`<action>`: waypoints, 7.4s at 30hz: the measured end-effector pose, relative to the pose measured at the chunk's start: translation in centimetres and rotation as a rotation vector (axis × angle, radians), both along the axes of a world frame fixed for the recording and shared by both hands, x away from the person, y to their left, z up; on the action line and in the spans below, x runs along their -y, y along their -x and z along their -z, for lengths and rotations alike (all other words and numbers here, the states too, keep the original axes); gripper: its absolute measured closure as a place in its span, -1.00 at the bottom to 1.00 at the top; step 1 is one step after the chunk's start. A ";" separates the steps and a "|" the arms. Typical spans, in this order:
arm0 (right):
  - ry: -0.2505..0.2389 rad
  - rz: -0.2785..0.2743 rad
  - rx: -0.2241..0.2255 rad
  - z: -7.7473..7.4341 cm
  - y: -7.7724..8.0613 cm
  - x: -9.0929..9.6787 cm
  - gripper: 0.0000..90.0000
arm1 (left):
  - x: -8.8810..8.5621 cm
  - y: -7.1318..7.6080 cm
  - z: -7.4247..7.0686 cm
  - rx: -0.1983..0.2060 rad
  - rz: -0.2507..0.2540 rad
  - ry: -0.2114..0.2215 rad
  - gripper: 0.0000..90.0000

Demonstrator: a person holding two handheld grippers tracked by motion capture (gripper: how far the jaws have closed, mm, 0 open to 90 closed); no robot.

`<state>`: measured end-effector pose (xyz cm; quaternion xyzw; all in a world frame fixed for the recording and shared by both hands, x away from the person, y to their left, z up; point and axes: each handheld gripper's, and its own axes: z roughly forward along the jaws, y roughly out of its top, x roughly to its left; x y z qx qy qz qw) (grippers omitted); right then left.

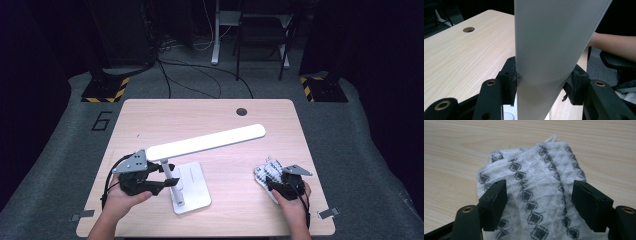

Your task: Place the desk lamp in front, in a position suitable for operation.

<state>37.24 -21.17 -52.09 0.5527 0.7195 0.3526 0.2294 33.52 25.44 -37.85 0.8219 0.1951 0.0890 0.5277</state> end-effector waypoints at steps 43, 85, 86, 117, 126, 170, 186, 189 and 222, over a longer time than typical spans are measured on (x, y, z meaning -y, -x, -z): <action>-0.089 -0.609 0.003 -1.7 2.9 -17.4 0.68 | 0.3 0.7 0.2 -0.008 -0.001 0.012 0.13; 0.009 -0.628 0.041 -0.7 -0.6 -21.1 0.68 | 0.3 0.7 0.5 -0.012 -0.003 0.024 0.13; 0.005 -0.635 0.038 -0.7 0.2 -20.8 0.69 | 0.3 0.7 0.6 -0.014 -0.003 0.026 0.13; 0.027 -0.641 0.021 -1.2 -4.4 -26.4 0.69 | 0.4 0.6 0.8 -0.020 0.006 0.021 0.12; 0.002 -0.532 0.005 -1.2 -6.8 -27.1 0.68 | 0.4 0.6 0.9 -0.009 -0.003 0.021 0.13; -0.075 -0.789 0.010 -1.4 -0.6 -24.8 0.67 | 1.0 0.8 1.1 0.000 0.014 0.008 0.14; -0.020 -0.742 0.061 -1.3 -4.9 -28.7 0.69 | 0.7 0.6 1.2 -0.011 0.033 0.026 0.13; -0.024 -0.685 0.032 -1.4 -6.1 -28.8 0.69 | 0.6 0.6 1.3 -0.012 0.029 0.034 0.13; -0.002 -0.724 0.022 -1.1 -4.9 -24.7 0.69 | 0.9 0.8 1.4 -0.003 0.016 0.033 0.13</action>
